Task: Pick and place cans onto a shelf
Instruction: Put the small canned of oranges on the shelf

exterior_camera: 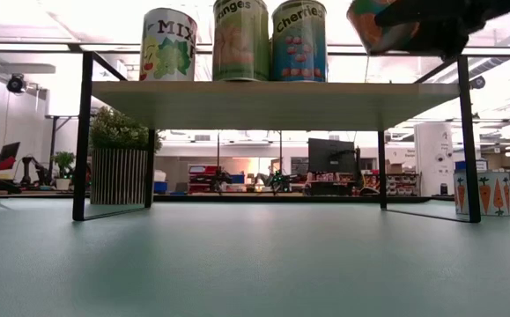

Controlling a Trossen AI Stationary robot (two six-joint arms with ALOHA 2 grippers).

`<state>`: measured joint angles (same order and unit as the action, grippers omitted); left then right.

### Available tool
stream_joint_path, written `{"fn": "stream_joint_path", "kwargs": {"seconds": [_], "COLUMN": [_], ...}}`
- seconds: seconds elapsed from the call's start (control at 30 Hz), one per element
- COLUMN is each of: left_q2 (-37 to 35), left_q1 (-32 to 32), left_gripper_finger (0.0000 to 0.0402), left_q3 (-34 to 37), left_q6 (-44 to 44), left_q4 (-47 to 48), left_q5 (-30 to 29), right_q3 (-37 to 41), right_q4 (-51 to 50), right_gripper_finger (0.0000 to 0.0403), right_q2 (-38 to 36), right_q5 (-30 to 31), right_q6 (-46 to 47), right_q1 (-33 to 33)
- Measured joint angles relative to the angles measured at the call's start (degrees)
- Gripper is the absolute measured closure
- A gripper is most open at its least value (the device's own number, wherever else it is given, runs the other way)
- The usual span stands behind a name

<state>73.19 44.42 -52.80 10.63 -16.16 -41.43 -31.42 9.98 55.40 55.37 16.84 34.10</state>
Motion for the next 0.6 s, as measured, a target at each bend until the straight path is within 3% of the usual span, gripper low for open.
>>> {"fn": "stream_joint_path", "kwargs": {"seconds": [0.3, 0.6], "left_q2": [0.57, 0.57], "left_q1": [-0.02, -0.02], "left_gripper_finger": [0.0009, 0.0009], "left_q3": [0.0, 0.0], "left_q6": [1.44, 1.49], "left_q4": [-0.18, -0.16], "left_q5": [0.0, 0.0], "right_q3": [-1.35, -1.33], "right_q4": [0.16, -0.87], "right_gripper_finger": [0.0099, 0.0099], "right_q2": [0.16, 6.09], "right_q5": [0.15, 0.13], "right_q6": [0.44, 2.08], "right_q1": [0.0, 0.01]}}
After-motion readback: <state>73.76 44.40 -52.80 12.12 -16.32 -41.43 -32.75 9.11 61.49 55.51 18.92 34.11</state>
